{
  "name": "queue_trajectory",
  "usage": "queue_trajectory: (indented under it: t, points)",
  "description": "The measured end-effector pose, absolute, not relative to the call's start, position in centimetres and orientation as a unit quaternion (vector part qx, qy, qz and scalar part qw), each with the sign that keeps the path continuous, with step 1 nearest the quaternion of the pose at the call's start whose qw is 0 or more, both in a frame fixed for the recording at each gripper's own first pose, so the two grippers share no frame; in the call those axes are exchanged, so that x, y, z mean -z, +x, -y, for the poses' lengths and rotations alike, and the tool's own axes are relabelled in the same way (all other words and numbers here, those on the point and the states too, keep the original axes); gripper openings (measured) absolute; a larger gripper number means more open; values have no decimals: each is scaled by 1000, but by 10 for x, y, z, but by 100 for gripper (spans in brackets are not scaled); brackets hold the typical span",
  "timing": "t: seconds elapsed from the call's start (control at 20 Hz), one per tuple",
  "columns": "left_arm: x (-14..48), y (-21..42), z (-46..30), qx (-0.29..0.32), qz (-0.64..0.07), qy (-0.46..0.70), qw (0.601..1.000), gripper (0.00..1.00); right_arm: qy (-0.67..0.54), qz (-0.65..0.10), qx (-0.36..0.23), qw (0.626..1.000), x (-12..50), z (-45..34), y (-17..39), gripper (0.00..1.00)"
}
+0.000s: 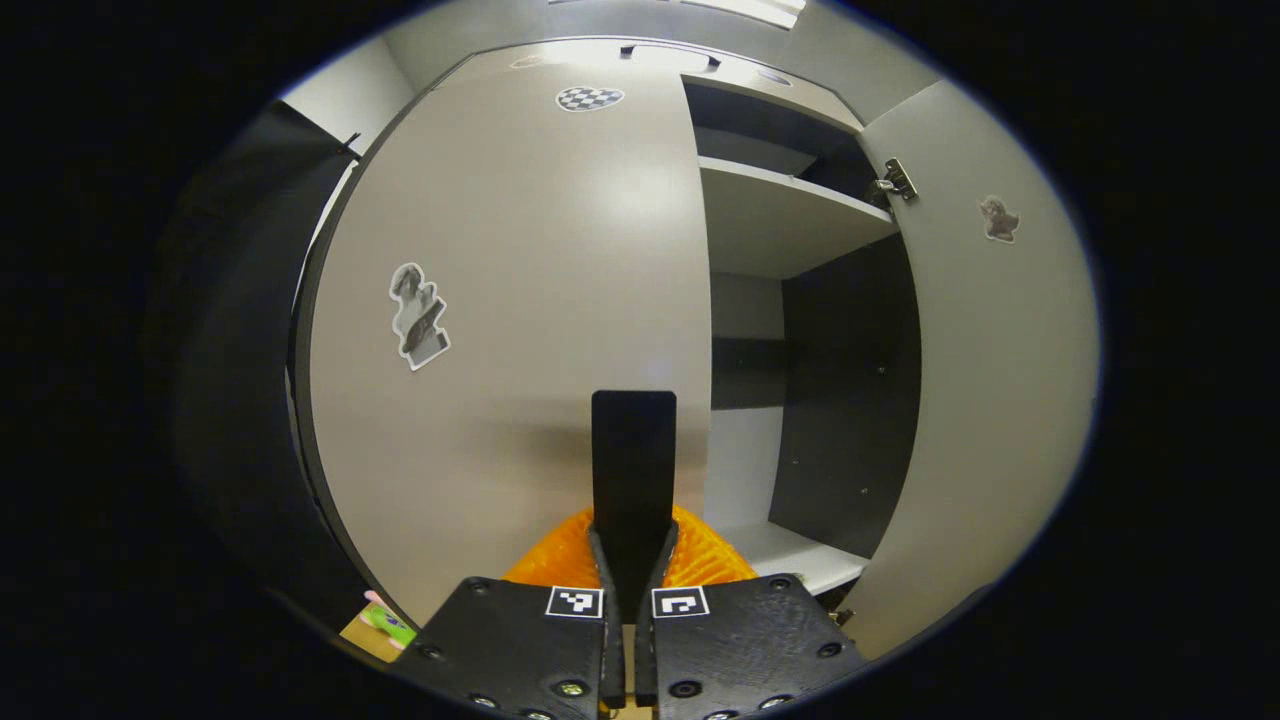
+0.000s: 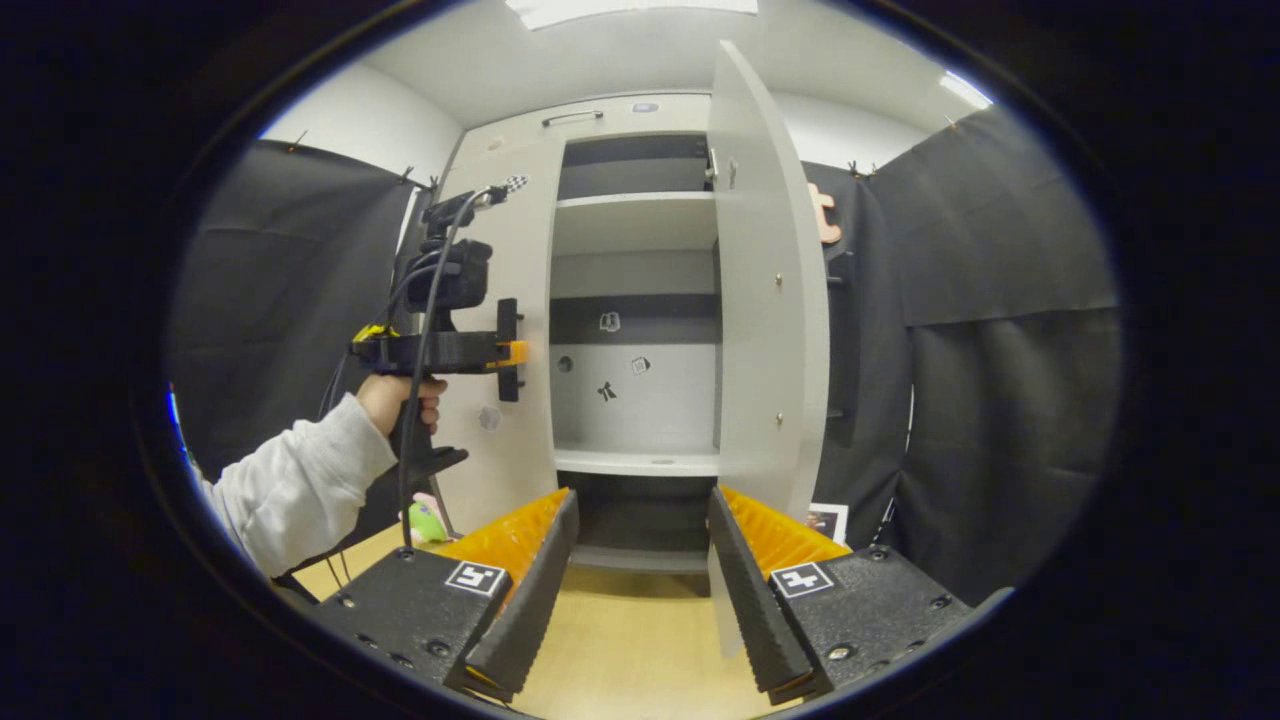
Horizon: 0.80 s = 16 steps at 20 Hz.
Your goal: Open the right door of the double-door shoe cabinet with the right hand, and open the left door with the left hand.
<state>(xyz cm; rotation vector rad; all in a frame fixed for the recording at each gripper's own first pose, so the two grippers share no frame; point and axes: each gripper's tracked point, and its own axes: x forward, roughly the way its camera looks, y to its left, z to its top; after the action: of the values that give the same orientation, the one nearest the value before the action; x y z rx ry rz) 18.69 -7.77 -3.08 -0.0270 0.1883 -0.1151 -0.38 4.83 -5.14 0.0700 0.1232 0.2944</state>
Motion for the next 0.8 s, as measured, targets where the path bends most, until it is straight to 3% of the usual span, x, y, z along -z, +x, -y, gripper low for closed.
queue_trajectory:
  t: [0.25,0.8]
  points:
    - [22,152,64,65,-85,-10,994,3,38,-71,-136,987,58,-49,-6,82]
    - [3,68,-23,7,-77,9,997,2,37,-65,-144,987,53,-71,-5,82]
